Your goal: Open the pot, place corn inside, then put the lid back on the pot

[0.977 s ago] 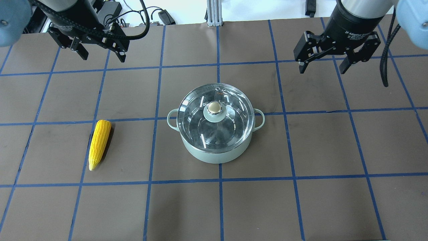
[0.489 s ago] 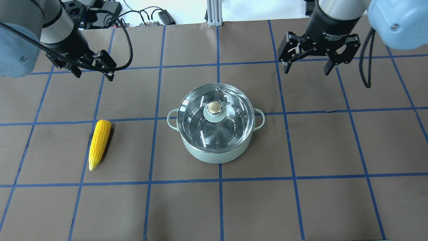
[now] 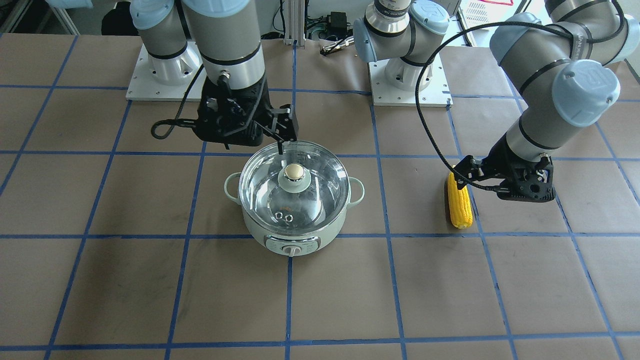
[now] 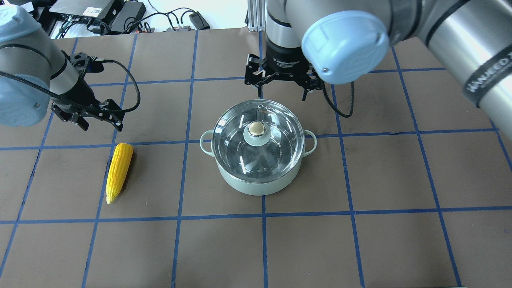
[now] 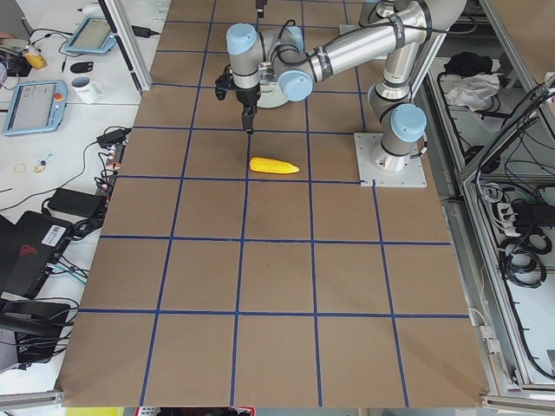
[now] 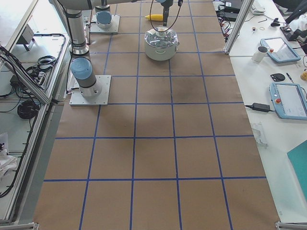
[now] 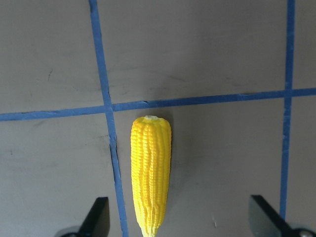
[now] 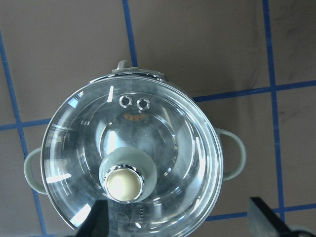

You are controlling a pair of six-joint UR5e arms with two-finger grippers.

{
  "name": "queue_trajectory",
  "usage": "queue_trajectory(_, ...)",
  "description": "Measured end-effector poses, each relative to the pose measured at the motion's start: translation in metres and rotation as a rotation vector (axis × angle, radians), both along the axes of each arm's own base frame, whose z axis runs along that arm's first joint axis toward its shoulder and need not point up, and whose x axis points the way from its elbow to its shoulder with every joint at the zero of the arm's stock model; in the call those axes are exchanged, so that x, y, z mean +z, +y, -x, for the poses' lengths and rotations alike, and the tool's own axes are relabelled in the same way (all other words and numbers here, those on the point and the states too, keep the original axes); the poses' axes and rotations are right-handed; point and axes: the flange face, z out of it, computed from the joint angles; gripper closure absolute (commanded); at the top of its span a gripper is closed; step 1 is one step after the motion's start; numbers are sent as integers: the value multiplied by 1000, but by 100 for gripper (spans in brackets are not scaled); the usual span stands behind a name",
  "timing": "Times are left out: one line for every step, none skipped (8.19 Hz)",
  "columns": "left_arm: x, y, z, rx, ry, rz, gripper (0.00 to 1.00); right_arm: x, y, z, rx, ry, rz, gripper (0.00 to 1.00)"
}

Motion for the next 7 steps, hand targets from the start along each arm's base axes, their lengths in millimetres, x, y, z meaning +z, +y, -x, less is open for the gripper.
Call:
queue_trajectory(-28, 7, -23, 39, 17, -39, 0, -14, -3, -25, 0, -4, 10, 0)
queue_trajectory(-52, 11, -41, 64, 22, -42, 0, -28, -4, -39, 5, -2, 8, 0)
queue_trajectory(-74, 13, -52, 84, 14, -24, 0, -46, -3, -45, 7, 7, -14, 0)
queue_trajectory(-91, 14, -55, 111, 5, -13, 0, -67, 0, -46, 7, 17, -41, 0)
queue_trajectory(-100, 14, -55, 127, 5, -10, 0, -86, 5, -45, -4, 29, -72, 0)
queue_trajectory(-108, 14, -54, 130, 12, -14, 0, -98, 9, -45, -27, 32, -87, 0)
queue_trajectory(-117, 13, -53, 117, 20, -25, 0, -104, 10, -46, -43, 28, -86, 0)
